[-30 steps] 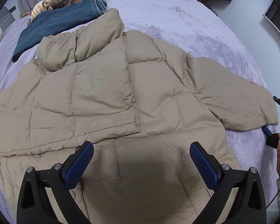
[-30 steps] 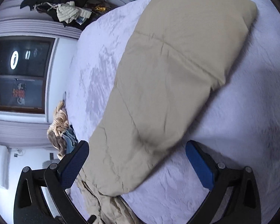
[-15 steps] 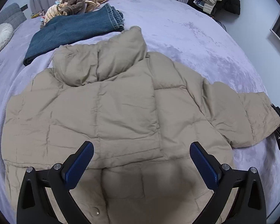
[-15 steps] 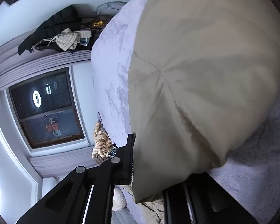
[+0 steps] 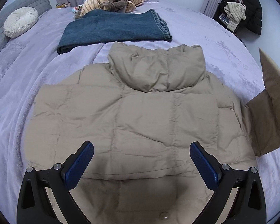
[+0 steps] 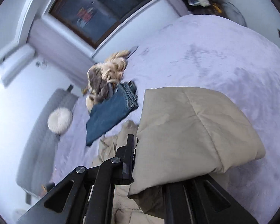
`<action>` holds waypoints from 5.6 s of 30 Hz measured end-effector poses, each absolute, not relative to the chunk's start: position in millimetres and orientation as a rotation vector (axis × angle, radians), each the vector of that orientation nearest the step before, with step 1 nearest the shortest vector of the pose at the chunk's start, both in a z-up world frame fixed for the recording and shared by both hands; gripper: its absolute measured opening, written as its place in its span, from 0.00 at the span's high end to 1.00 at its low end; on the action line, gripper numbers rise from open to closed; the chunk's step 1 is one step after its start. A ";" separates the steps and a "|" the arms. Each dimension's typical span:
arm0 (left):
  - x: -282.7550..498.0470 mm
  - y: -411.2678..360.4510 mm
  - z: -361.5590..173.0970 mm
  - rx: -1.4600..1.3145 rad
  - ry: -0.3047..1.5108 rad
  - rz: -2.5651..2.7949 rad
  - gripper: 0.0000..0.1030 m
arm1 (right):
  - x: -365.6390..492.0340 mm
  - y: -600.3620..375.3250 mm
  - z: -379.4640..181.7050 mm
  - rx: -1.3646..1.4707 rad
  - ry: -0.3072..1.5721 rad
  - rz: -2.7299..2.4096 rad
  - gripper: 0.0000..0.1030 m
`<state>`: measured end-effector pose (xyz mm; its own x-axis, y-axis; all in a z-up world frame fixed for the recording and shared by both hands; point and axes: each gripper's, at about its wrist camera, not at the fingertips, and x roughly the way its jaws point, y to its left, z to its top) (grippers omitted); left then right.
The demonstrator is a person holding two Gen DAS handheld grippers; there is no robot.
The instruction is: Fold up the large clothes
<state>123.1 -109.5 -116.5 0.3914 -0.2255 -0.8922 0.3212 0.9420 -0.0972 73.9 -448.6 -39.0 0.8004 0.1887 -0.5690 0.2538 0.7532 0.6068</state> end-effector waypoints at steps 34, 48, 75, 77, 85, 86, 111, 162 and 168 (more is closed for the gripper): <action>165.5 -55.2 -148.1 -0.129 1.170 -0.398 0.00 | 65.0 -381.0 -161.1 1.051 0.888 -0.140 0.30; 190.3 -7.9 -142.6 -0.519 1.165 -0.643 0.00 | 154.8 -251.3 -123.3 0.523 0.980 0.195 0.90; 204.7 -72.4 -169.5 -0.426 1.273 -0.730 0.90 | -8.9 -450.2 -224.9 1.408 0.828 -0.163 0.89; 194.8 -63.4 -157.4 -0.388 1.219 -0.723 0.90 | 0.7 -452.7 -215.6 1.358 0.829 -0.135 0.92; 182.9 -31.3 -191.2 -0.312 1.260 -0.599 0.90 | 36.8 -424.7 -196.9 1.022 0.980 -0.043 0.92; 182.8 -32.9 -193.8 -0.289 1.256 -0.594 0.90 | 37.3 -422.6 -207.0 1.006 1.013 -0.059 0.92; 183.8 -60.8 -163.1 0.123 1.098 -0.462 0.65 | 49.6 -496.4 -215.7 1.320 0.853 -0.066 0.78; 50.1 -4.5 -117.6 0.130 1.265 -0.310 0.43 | -97.0 -395.4 -141.2 0.706 1.227 -0.297 0.28; 15.9 1.3 -98.2 0.097 1.265 -0.282 0.00 | -118.1 -373.0 -131.7 0.735 1.266 -0.257 0.25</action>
<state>15.9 1.3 -98.2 0.2718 -0.1558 -0.9497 0.2621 0.9615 -0.0827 -118.1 -373.0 -131.7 0.3085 0.2133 -0.9270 0.5582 0.7485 0.3579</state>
